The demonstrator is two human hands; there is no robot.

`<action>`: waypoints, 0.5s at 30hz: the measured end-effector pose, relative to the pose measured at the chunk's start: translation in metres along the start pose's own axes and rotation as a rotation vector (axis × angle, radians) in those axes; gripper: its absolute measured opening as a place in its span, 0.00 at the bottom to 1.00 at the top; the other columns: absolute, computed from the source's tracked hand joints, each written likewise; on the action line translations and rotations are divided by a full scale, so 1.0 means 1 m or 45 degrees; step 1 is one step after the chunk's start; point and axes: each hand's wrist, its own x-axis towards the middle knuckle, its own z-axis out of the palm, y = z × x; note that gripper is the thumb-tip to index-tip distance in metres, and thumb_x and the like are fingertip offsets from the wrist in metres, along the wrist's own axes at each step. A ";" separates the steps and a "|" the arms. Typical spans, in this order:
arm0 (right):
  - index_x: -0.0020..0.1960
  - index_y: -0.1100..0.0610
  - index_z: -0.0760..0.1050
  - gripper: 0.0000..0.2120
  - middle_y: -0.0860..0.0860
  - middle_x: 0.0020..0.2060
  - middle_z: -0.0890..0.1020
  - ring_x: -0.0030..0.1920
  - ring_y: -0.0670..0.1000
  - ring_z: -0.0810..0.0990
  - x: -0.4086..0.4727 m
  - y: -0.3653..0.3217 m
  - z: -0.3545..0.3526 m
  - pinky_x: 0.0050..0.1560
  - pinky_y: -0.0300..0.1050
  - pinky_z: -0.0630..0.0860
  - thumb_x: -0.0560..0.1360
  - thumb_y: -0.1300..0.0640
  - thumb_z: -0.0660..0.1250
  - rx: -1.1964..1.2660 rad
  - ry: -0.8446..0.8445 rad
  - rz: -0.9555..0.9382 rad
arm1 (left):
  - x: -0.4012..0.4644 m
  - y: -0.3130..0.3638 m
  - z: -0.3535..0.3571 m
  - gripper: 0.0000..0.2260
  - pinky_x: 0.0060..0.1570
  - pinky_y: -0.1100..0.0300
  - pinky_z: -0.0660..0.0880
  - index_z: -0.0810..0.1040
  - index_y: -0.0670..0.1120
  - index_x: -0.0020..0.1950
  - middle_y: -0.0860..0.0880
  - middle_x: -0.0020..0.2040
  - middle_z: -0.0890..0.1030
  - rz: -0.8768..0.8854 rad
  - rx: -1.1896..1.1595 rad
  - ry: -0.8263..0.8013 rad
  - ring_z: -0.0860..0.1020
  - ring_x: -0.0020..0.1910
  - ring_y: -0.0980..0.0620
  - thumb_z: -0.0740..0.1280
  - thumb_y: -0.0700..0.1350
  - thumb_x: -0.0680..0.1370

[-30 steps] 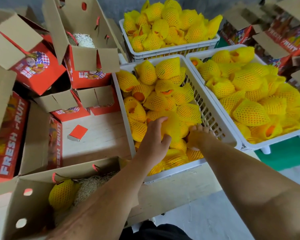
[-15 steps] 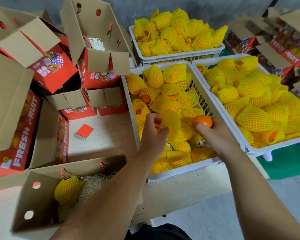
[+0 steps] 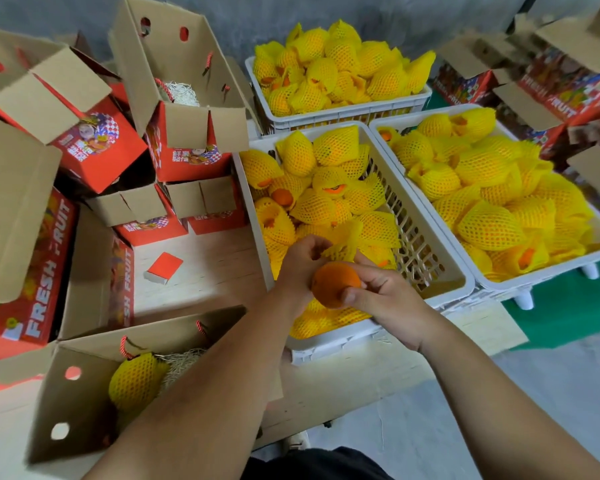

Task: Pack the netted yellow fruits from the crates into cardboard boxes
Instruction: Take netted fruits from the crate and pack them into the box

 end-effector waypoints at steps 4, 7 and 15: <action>0.59 0.56 0.85 0.27 0.41 0.64 0.81 0.72 0.39 0.72 0.002 0.005 0.002 0.69 0.45 0.72 0.75 0.34 0.70 0.122 0.159 -0.047 | 0.002 -0.002 0.000 0.13 0.40 0.58 0.77 0.79 0.50 0.48 0.51 0.41 0.84 -0.032 -0.179 -0.027 0.81 0.40 0.53 0.69 0.31 0.78; 0.55 0.61 0.84 0.16 0.49 0.68 0.79 0.77 0.41 0.64 0.004 0.008 0.002 0.70 0.47 0.71 0.75 0.50 0.73 0.093 0.266 -0.033 | -0.004 0.003 -0.002 0.08 0.35 0.61 0.75 0.78 0.55 0.52 0.49 0.42 0.82 -0.057 -0.213 0.049 0.78 0.38 0.53 0.69 0.44 0.75; 0.68 0.45 0.78 0.27 0.43 0.76 0.68 0.61 0.38 0.79 0.004 0.012 0.012 0.57 0.49 0.82 0.71 0.51 0.80 -0.287 0.167 -0.060 | -0.010 0.005 -0.009 0.09 0.46 0.46 0.75 0.77 0.50 0.55 0.37 0.53 0.81 0.052 -0.090 0.021 0.78 0.46 0.45 0.68 0.38 0.78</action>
